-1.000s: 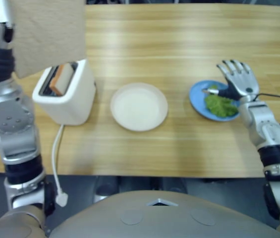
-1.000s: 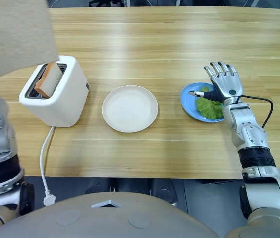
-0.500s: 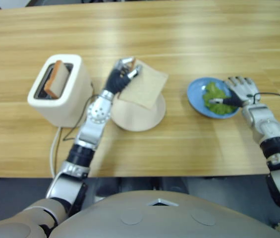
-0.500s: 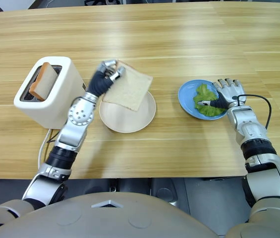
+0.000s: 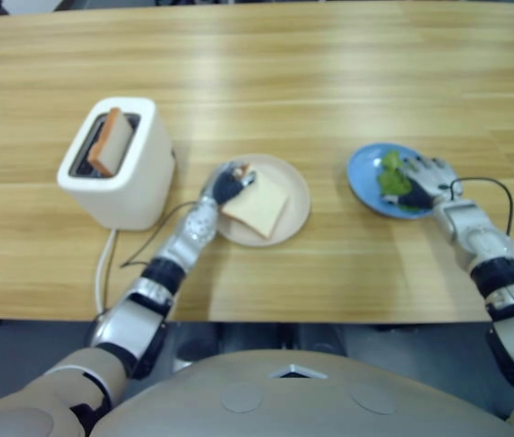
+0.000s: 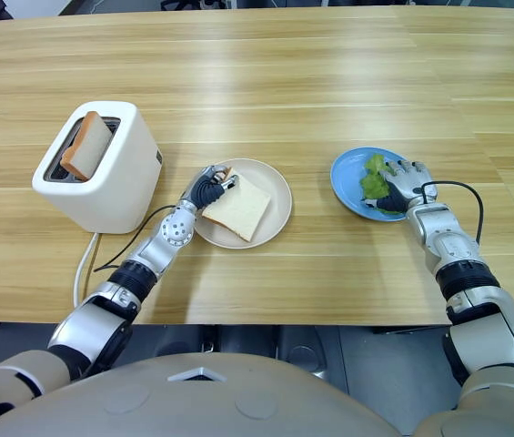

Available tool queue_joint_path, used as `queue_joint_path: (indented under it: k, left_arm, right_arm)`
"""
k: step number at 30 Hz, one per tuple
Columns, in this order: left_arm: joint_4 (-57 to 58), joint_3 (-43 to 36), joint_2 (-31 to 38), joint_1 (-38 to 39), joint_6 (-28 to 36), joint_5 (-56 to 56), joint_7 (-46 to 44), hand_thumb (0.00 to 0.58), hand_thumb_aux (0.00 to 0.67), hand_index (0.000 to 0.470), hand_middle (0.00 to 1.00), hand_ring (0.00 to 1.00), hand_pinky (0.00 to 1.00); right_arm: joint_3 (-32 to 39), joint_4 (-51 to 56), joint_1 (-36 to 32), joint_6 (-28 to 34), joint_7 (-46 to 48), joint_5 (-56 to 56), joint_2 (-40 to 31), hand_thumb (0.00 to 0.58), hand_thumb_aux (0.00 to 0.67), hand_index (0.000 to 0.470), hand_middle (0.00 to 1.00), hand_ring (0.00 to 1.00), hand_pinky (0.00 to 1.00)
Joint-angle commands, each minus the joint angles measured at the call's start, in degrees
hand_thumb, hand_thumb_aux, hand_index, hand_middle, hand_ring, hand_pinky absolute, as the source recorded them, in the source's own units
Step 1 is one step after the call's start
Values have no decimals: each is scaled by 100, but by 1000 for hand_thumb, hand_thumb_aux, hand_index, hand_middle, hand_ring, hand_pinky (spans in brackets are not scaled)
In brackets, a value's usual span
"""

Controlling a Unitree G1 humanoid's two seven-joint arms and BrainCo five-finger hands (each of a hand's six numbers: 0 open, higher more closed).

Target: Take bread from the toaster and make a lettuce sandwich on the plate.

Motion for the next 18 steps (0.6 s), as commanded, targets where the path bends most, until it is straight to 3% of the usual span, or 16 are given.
queue_joint_path:
  k: [1,4,5,7,8,9,14,18]
  left_arm:
    - [254,-346,155,-74,177,605,380,580,670,460,1000,1000,1000]
    - [157,-623,206,-27,406,996,463,578,628,431,1000,1000,1000]
    - [49,-721,242,8,501,1142,481,0,0,0,824,824,824]
    - [-266,-804,309,131,618,1318,549,0,0,0,463,463,463]
    - [-469,-833,358,215,691,1396,551,0,0,0,90,90,90]
    - [-690,-810,401,309,706,1413,549,0,0,0,0,0,0]
    - [-1949,-630,661,794,858,1513,488,0,0,0,0,0,0]
    - [-3327,-310,903,1200,775,1566,662,0,0,0,0,0,0]
  right_arm:
    - [157,-64,46,44,160,74,4,580,670,460,0,0,0]
    - [227,-20,56,83,194,95,24,580,670,460,0,0,0]
    - [245,-12,65,90,215,113,32,580,670,460,0,0,0]
    - [268,33,70,94,251,152,62,580,670,460,0,0,0]
    - [283,79,73,89,286,171,83,580,670,460,0,0,0]
    - [293,114,76,86,294,189,98,580,670,460,0,0,0]
    - [322,188,132,-68,310,385,160,580,670,460,0,0,0]
    - [111,-443,207,-130,-128,510,88,580,670,460,0,0,0]
